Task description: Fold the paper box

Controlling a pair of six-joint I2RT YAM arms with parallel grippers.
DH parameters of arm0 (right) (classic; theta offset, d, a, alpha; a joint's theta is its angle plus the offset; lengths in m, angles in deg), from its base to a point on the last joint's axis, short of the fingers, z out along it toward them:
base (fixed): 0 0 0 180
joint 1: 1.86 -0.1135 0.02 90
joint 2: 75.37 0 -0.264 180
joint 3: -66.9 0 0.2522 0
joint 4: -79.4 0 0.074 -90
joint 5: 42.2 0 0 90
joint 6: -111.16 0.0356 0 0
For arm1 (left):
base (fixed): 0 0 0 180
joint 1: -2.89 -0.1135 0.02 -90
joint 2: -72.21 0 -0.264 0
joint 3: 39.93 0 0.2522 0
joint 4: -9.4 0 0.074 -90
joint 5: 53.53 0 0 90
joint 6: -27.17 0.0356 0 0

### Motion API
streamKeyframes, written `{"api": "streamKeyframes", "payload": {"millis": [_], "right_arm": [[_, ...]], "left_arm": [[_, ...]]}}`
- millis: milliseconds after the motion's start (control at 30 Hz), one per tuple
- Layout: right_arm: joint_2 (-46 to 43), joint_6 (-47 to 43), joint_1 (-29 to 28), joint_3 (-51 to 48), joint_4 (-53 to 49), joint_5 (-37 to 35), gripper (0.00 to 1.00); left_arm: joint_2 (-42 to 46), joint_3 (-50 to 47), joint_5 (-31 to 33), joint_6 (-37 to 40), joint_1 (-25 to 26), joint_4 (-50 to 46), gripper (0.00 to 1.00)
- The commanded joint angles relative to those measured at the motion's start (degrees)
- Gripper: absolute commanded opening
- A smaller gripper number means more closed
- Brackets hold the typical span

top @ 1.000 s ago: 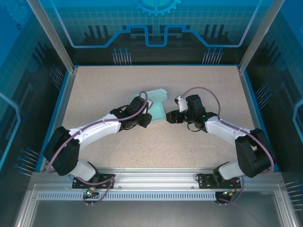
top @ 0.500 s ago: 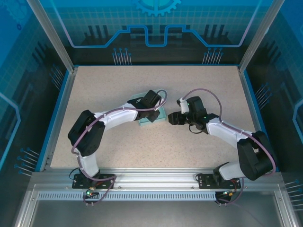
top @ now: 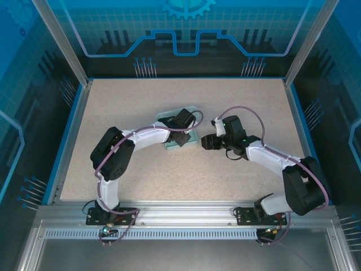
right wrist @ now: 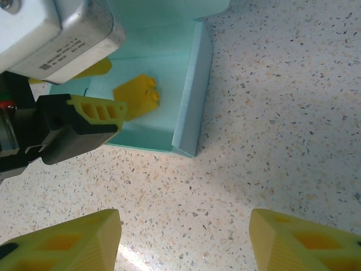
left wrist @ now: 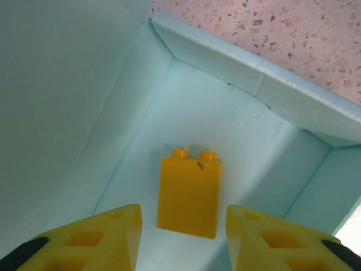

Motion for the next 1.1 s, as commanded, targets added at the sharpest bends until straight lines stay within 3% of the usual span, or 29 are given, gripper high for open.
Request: {"api": "streamKeyframes", "payload": {"millis": [0, 233, 500, 633, 833, 1067], "right_arm": [[-0.13, 0.33, 0.34, 0.41, -0.99, 0.24, 0.63], [-0.77, -0.31, 0.3, 1.02, -1.38, -0.96, 0.63], [-1.62, -4.05, 0.25, 4.6, -2.85, -5.72, 0.64], [-2.48, -6.43, 0.19, 5.6, -1.45, -8.96, 0.65], [-0.73, -10.11, 0.18, 9.75, 0.56, -10.91, 0.72], [3.39, -14.15, 0.25, 15.81, -0.49, -11.27, 0.94]], "left_arm": [[0.86, 0.94, 1.12, 0.61, 0.2, -0.82, 0.47], [5.22, -1.24, -1.84, -1.06, 0.22, -0.2, 0.49], [17.12, -7.17, -11.8, -4.58, 0.18, 1.66, 0.52], [23.78, -12.0, -12.97, -6.88, 0.19, 3.9, 0.55], [31.79, -16.82, -8.89, -9.84, -0.63, 6.73, 0.67], [41.96, -24.25, -10.35, -18.07, -7.92, 11.22, 0.92]]}}
